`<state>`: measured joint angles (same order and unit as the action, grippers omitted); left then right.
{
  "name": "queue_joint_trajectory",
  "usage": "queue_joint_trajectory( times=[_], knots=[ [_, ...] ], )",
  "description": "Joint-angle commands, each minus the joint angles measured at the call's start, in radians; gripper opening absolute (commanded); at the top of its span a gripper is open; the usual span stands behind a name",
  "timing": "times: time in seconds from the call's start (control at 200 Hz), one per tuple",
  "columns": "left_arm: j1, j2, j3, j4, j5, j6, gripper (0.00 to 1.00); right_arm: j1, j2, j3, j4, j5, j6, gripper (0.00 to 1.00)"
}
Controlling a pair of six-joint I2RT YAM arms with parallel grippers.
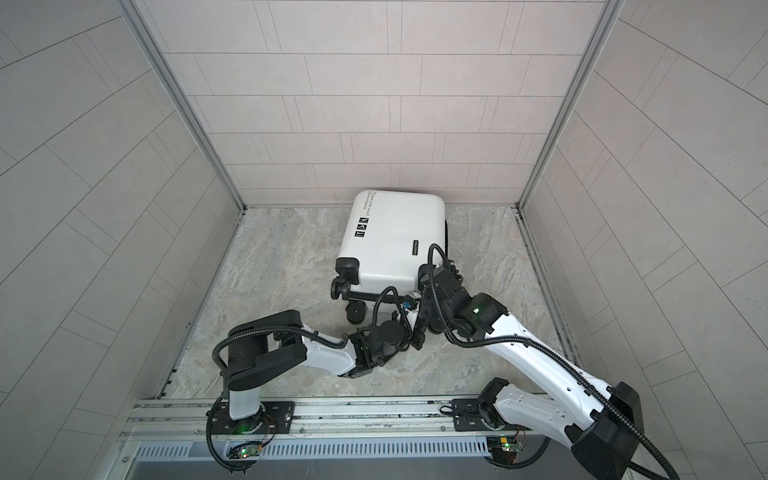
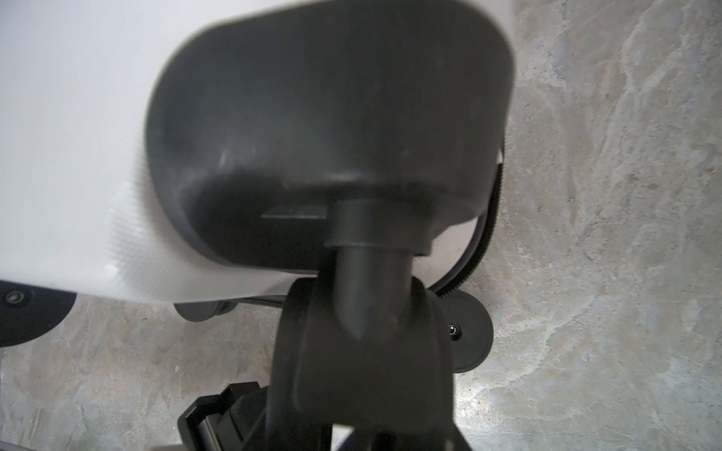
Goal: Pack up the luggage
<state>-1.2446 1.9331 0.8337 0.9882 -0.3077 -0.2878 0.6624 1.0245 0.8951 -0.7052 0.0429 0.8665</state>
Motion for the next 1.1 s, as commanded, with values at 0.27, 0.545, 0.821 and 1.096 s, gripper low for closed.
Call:
queue_joint_trajectory(
  times=[0.27, 0.545, 0.821, 1.096],
  knots=[
    [-0.114, -0.329, -0.097, -0.284, -0.066, 0.087, 0.59, -0.075, -0.076, -0.037, 0.044, -0.129, -0.114, 0.67],
    [-0.111, -0.631, 0.035, -0.914, -0.303, 0.084, 0.65, -0.134, -0.220, -0.052, -0.038, -0.107, -0.202, 0.99],
    [-0.044, -0.801, 0.222, -1.474, -0.458, -0.040, 1.00, -0.185, -0.333, -0.149, -0.047, -0.187, -0.248, 0.90],
    [0.174, -1.004, 0.072, -1.567, -0.233, -0.252, 1.00, -0.184, -0.532, -0.354, 0.123, -0.280, -0.192, 0.79]
  ],
)
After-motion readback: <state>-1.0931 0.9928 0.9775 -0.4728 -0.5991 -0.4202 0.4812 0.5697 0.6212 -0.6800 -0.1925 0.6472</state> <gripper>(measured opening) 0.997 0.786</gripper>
